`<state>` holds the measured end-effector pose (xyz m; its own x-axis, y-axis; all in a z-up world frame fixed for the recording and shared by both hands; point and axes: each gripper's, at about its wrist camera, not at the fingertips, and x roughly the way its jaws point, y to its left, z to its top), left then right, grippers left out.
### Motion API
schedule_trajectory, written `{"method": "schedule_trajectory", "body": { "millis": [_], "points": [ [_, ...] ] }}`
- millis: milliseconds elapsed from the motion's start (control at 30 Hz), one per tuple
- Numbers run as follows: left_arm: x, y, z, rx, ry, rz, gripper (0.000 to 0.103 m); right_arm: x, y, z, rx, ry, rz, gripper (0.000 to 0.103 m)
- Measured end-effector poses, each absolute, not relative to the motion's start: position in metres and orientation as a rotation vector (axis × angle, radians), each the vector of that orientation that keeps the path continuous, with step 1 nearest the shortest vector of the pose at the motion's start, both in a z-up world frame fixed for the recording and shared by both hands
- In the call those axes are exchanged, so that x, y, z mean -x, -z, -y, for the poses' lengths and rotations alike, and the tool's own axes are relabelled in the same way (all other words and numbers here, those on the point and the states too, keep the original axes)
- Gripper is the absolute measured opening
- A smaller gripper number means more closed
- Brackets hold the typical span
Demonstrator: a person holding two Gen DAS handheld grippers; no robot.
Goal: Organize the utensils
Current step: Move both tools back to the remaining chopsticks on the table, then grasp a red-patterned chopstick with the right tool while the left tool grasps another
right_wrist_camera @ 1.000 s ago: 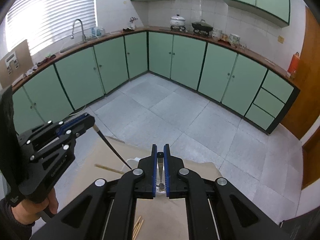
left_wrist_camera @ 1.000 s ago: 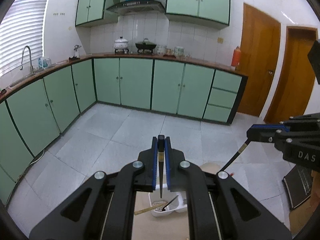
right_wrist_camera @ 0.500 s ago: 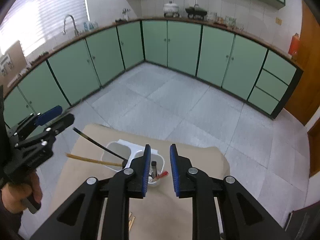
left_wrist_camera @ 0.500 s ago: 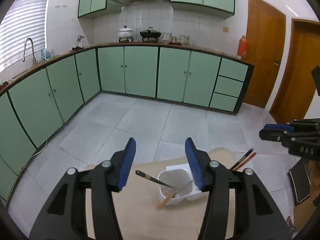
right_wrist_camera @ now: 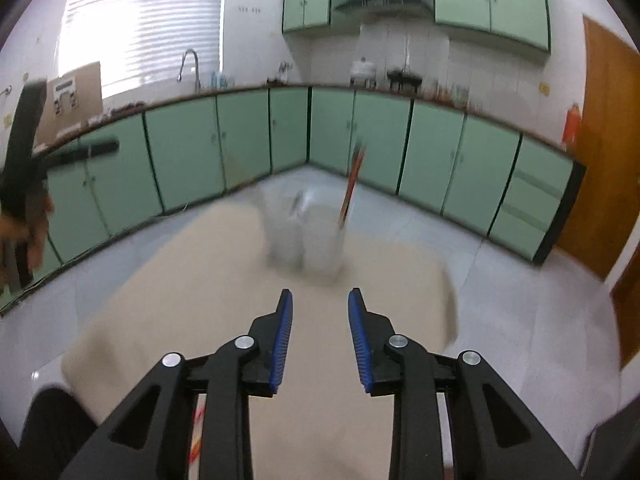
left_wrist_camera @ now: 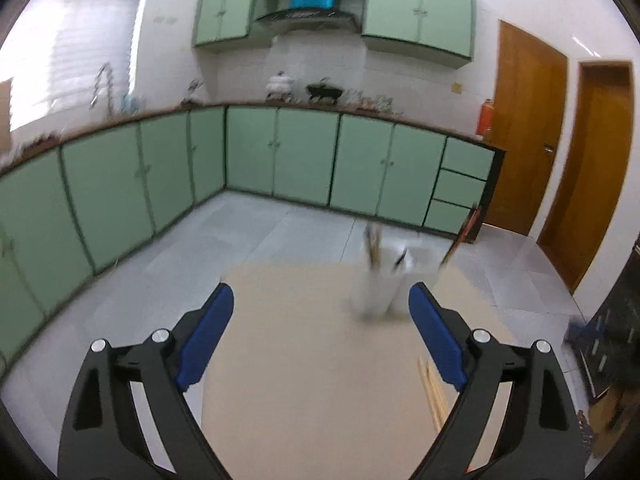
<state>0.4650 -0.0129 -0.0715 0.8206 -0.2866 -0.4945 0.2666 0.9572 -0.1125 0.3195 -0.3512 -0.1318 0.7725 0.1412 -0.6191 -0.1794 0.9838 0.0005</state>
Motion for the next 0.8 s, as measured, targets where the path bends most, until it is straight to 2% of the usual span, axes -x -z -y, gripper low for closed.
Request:
{"method": "schedule_trajectory", "body": {
  "millis": [100, 233, 467, 800],
  "points": [
    [-0.432, 0.101, -0.002, 0.059, 0.267, -0.562, 0.090, -0.275, 0.204, 0.324, 0.029, -0.180, -0.754, 0.029],
    [-0.388, 0.143, -0.007, 0.073, 0.270, -0.609, 0.090, -0.241, 0.262, 0.290, 0.100, -0.191, -0.799, 0.029],
    [-0.340, 0.186, 0.005, 0.035, 0.301, -0.630, 0.090, -0.247, 0.272, 0.264, 0.124, -0.204, -0.755, 0.030],
    [-0.339, 0.206, 0.012, 0.023, 0.311, -0.660, 0.090, -0.257, 0.274, 0.260, 0.156, -0.205, -0.714, 0.033]
  ]
}}
